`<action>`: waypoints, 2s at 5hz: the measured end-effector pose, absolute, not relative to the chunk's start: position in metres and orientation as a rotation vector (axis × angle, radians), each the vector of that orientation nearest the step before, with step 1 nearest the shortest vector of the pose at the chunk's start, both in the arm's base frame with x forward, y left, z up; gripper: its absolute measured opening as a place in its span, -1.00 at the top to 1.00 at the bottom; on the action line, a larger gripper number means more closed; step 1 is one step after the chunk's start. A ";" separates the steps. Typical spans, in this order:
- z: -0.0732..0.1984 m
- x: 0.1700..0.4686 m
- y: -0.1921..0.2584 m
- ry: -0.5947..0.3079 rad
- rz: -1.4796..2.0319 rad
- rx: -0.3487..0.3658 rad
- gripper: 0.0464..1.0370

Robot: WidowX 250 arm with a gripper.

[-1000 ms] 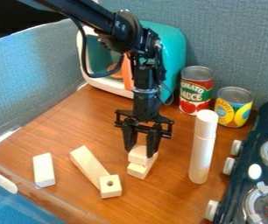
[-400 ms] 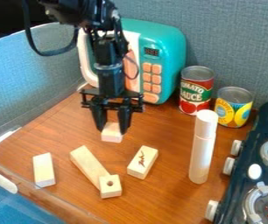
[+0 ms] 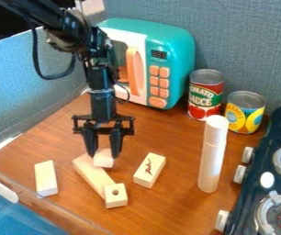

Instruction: Take the cube off of the rectangular block

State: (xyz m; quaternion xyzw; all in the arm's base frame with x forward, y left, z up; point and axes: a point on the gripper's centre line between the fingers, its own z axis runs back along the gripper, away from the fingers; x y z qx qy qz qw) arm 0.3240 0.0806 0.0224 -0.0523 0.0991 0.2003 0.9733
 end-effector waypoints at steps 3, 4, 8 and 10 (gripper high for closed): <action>0.021 0.324 0.096 0.173 0.492 -0.121 -0.03; 0.021 0.327 0.097 0.152 0.497 -0.116 -0.03; 0.012 0.356 0.098 0.157 0.471 -0.099 -0.03; 0.009 0.355 0.091 0.149 0.439 -0.103 -0.78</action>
